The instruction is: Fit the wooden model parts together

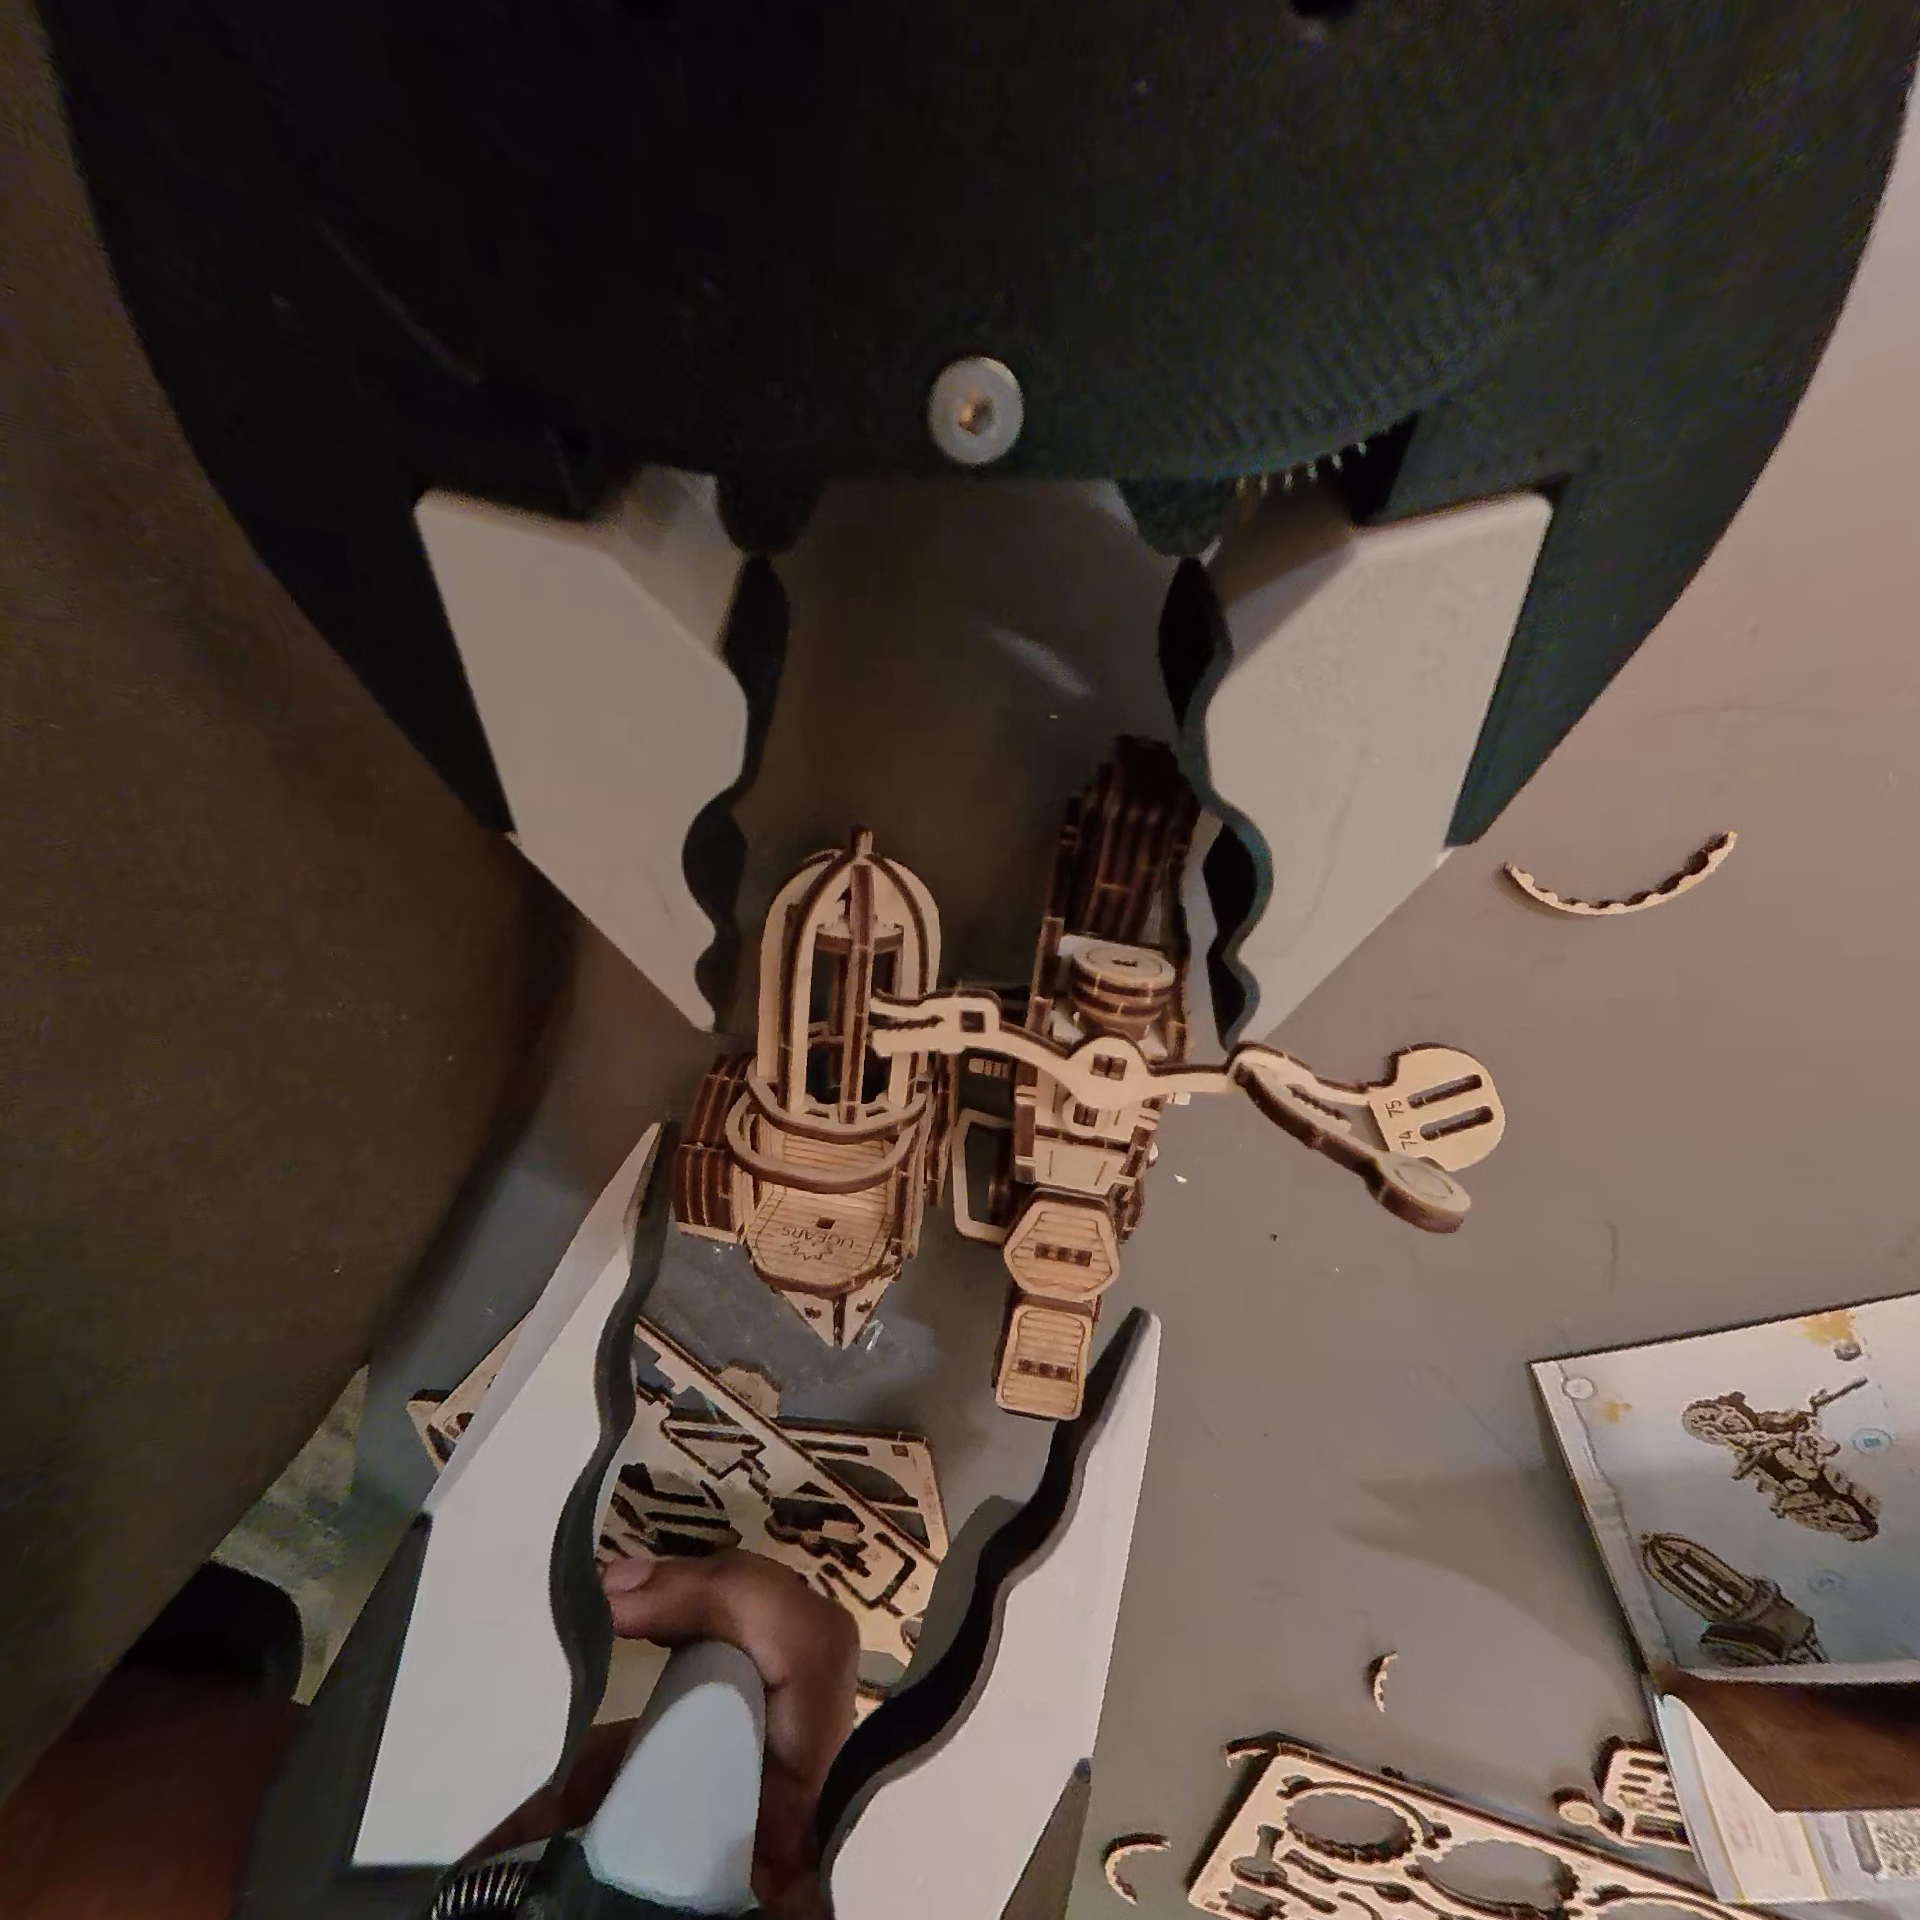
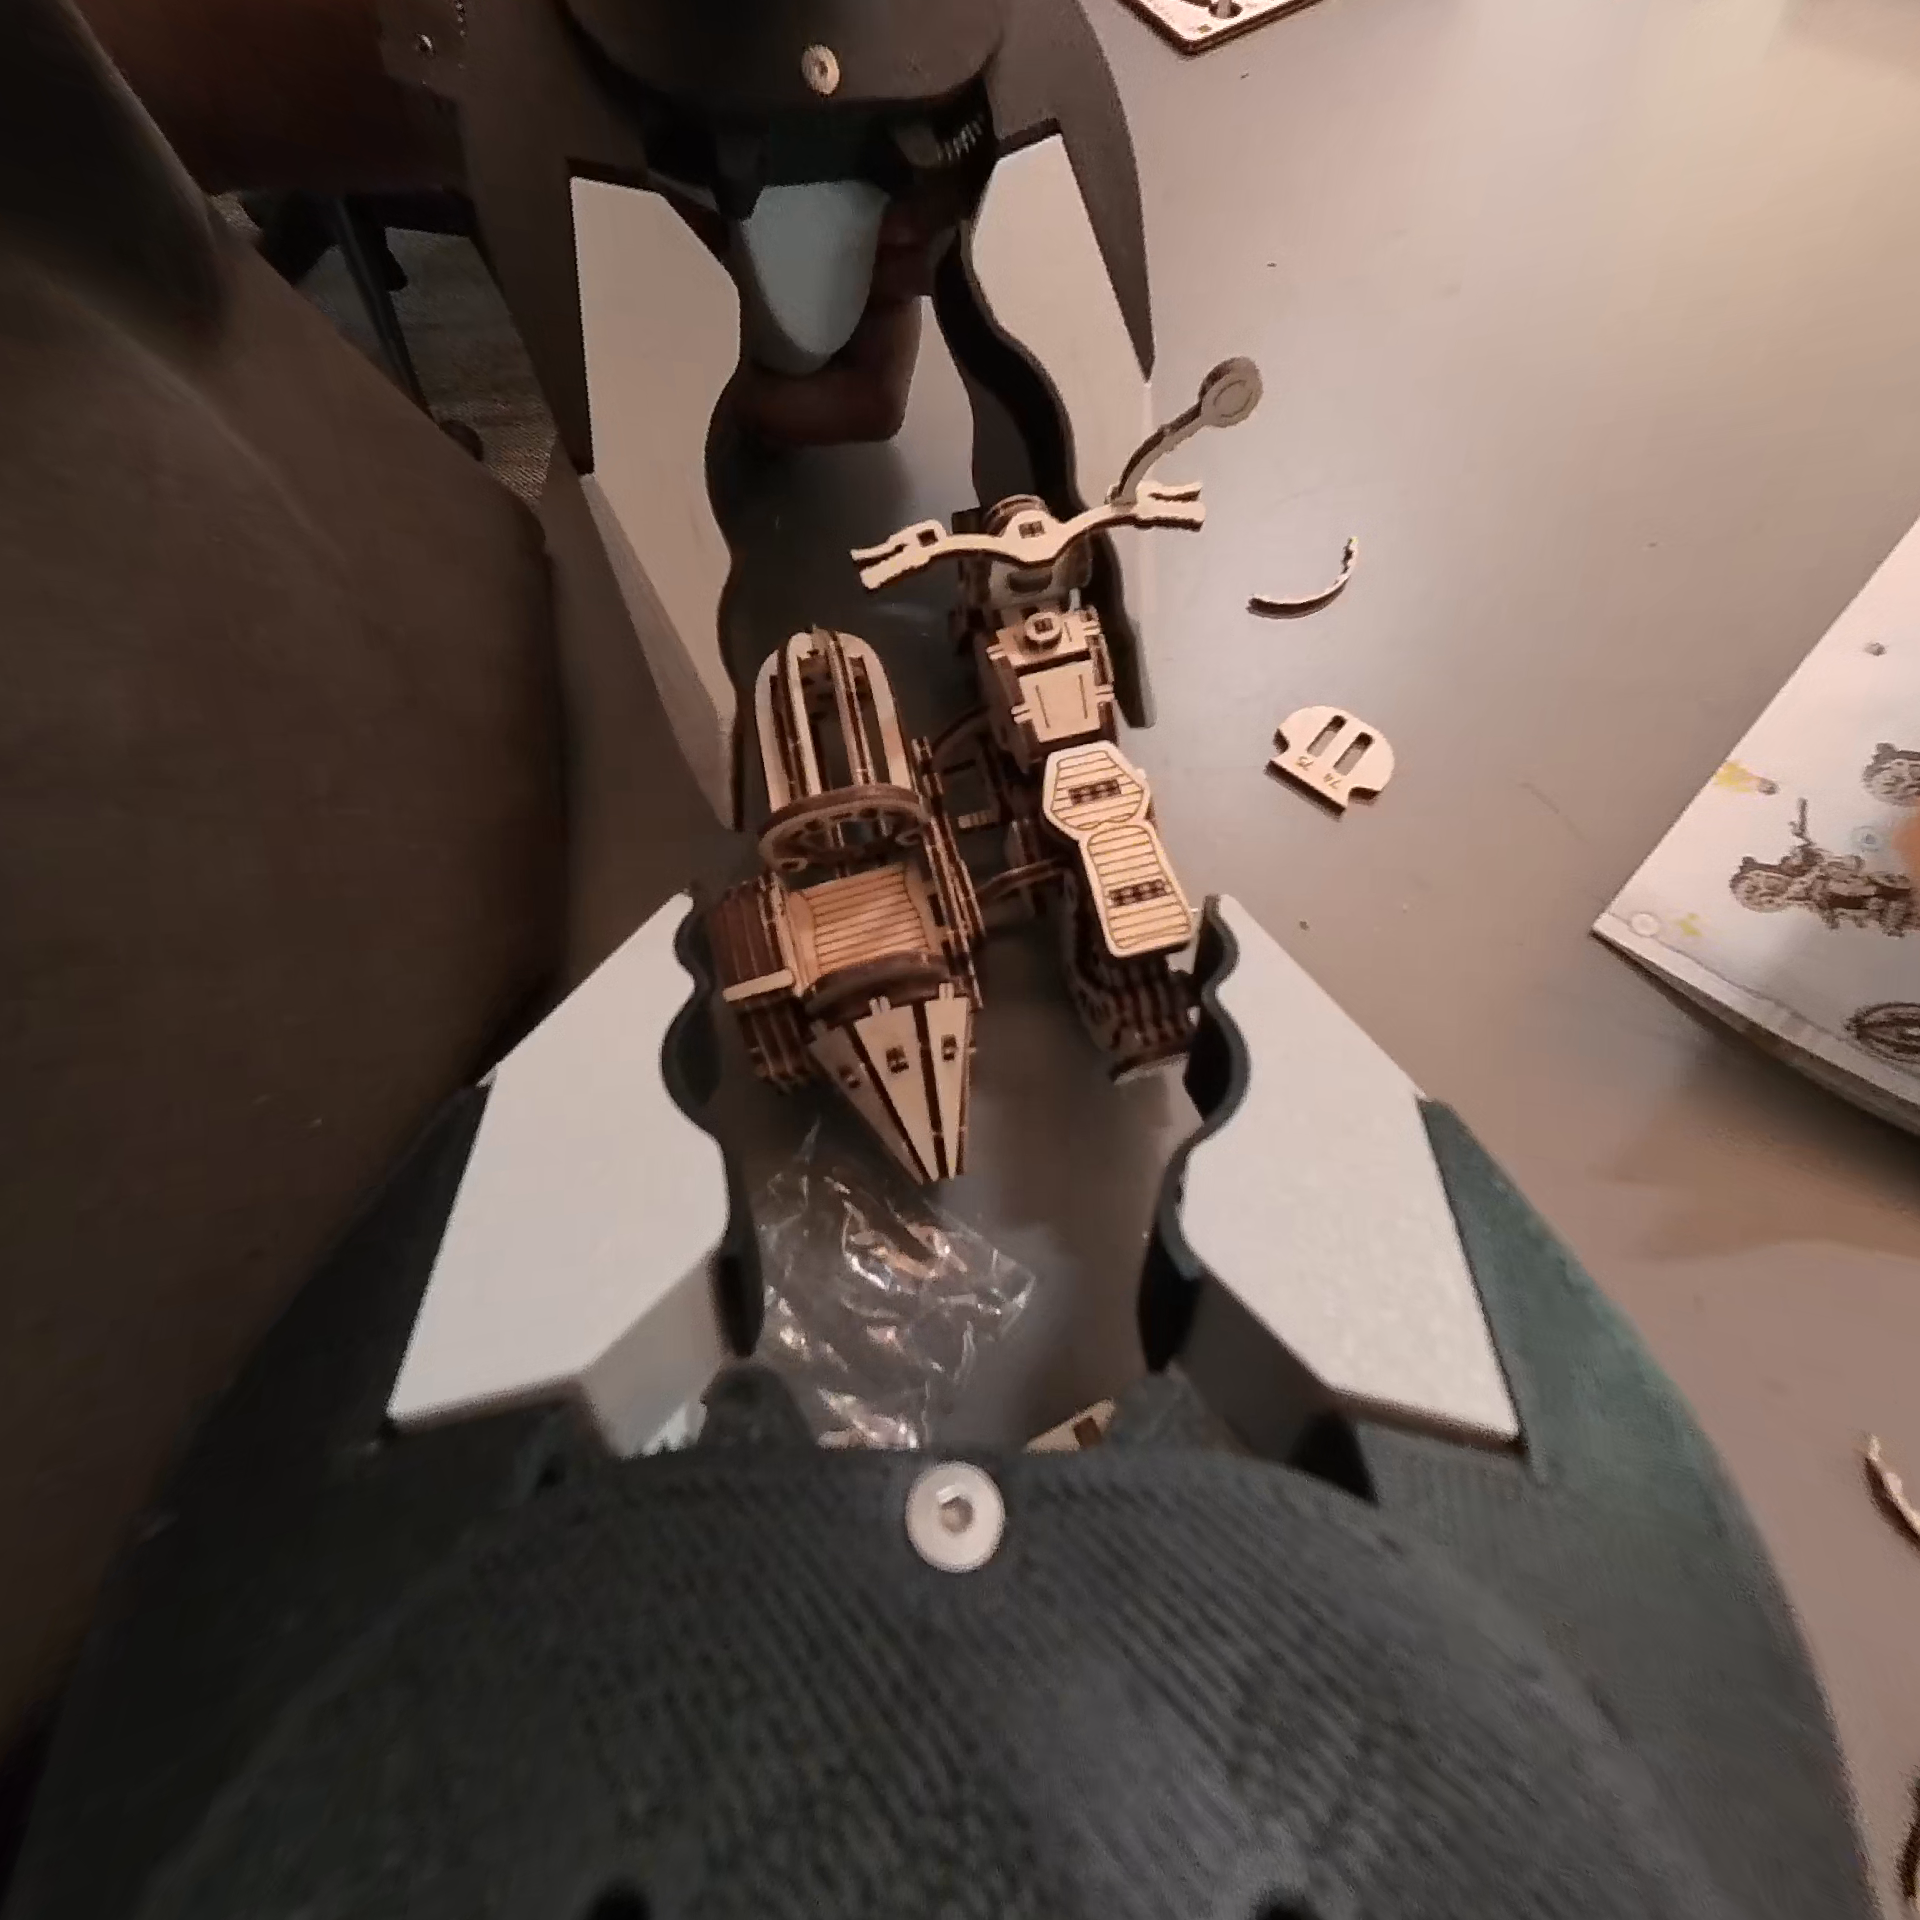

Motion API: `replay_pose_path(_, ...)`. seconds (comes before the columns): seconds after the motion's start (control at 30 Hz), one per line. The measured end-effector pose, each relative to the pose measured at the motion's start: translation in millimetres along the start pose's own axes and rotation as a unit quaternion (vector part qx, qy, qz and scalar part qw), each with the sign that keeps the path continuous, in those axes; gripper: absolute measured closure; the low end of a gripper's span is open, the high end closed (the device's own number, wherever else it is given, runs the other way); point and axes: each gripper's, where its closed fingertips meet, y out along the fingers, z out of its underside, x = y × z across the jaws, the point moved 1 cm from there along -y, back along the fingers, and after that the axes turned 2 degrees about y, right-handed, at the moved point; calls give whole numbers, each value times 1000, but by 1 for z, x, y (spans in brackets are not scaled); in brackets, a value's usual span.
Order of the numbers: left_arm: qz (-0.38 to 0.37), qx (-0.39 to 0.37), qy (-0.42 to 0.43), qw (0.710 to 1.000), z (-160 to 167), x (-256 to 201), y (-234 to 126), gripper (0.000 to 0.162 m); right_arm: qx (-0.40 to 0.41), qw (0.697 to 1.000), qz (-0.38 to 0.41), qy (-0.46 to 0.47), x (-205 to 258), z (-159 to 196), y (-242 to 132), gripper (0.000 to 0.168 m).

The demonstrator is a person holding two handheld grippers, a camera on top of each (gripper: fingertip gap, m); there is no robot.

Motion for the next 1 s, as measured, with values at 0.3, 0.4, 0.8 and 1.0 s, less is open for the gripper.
replay_pose_path(0.3, -5, 1, -4, 1000, 1, 3, -2, 69, -14, 1000, -12, 20, -2, 1, -15, 79)
replay_pose_path(0.4, -2, 0, -4, 1000, 1, 2, -2, 68, 10, 1000, -9, 11, -3, 10, -17, 80)
replay_pose_path(0.8, -18, 9, 21, 1000, 1, 2, 1, 69, 80, 989, -50, -112, -1, 15, -24, 82)
replay_pose_path(1.0, -19, 11, 24, 999, -1, 2, 5, 67, 78, 989, -52, -115, 2, 12, -12, 59)
